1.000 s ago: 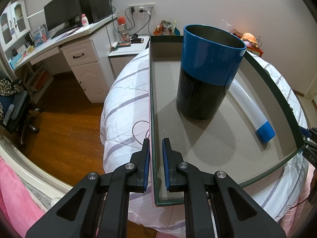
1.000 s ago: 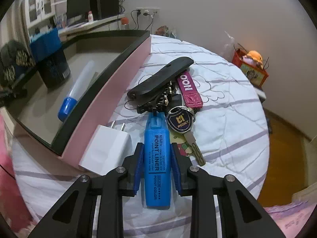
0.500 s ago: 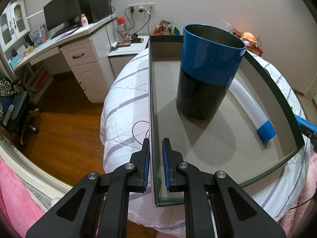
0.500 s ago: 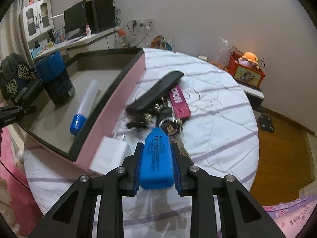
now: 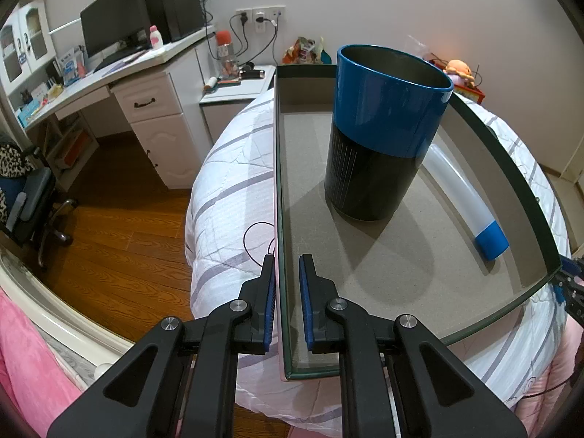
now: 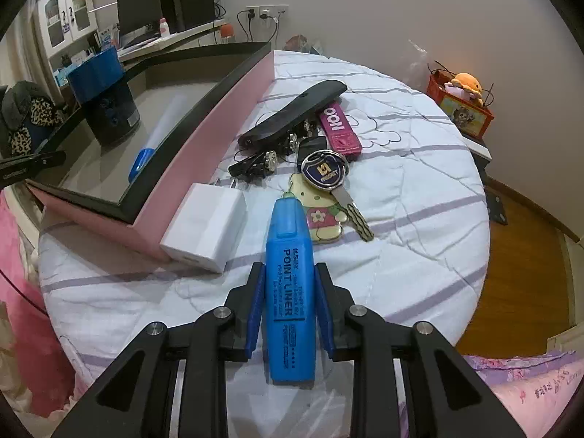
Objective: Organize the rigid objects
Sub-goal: 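Lift the blue highlighter with the right tool toward the tray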
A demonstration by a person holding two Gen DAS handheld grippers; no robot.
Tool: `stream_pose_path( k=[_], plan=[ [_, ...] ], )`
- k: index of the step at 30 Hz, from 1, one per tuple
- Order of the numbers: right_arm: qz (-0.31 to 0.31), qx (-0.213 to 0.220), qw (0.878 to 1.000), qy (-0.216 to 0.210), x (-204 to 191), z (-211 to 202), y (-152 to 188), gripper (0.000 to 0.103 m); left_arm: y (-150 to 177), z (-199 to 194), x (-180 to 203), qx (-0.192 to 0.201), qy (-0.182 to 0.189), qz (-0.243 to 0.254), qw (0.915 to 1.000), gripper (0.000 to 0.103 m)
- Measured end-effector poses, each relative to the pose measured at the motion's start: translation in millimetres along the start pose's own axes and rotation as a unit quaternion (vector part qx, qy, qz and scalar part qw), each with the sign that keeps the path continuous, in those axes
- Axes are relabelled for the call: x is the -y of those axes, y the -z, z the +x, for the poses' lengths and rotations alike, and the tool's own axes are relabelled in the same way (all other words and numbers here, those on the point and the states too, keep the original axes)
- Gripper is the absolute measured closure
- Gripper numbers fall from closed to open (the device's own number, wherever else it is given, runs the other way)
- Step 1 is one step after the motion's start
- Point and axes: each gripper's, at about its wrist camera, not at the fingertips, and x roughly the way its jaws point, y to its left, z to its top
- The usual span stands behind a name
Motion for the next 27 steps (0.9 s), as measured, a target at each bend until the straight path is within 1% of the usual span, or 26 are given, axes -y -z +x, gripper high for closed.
stream_pose_path(
  k=[2,8,9,11,12,19,23,27],
  plan=[
    [0.000,-0.002,1.000,0.001,-0.2,4.1,-2.0,0.076,0.2,-0.1,0.0,0.000,0.000,0.000,1.0000,0.092],
    [0.000,0.013,1.000,0.005,-1.8,5.3,-4.2,0.076,0.1,0.0,0.0,0.000,0.000,0.000,1.0000,0.092],
    [0.002,0.016,1.000,0.002,-1.5,4.3,-4.2,0.076,-0.1,0.0,0.1,0.000,0.000,0.001,1.0000,0.092],
    [0.011,0.019,1.000,-0.018,-0.8,1.6,-4.1,0.076,0.1,0.0,0.1,0.000,0.000,0.000,1.0000,0.092],
    [0.013,0.030,0.999,-0.016,-0.9,-2.4,-4.8,0.076,-0.2,0.1,0.1,-0.001,-0.001,0.001,1.0000,0.092],
    [0.017,0.057,0.998,0.008,-0.5,-18.0,-20.5,0.076,0.1,0.1,0.1,0.000,0.000,0.000,1.0000,0.092],
    [0.019,0.070,0.997,0.012,-2.4,-23.6,-32.2,0.076,0.0,0.3,0.2,0.000,0.000,0.000,1.0000,0.092],
    [0.018,0.094,0.995,0.011,-7.0,-33.2,-46.1,0.076,0.1,0.1,0.1,0.000,0.000,0.000,1.0000,0.091]
  ],
)
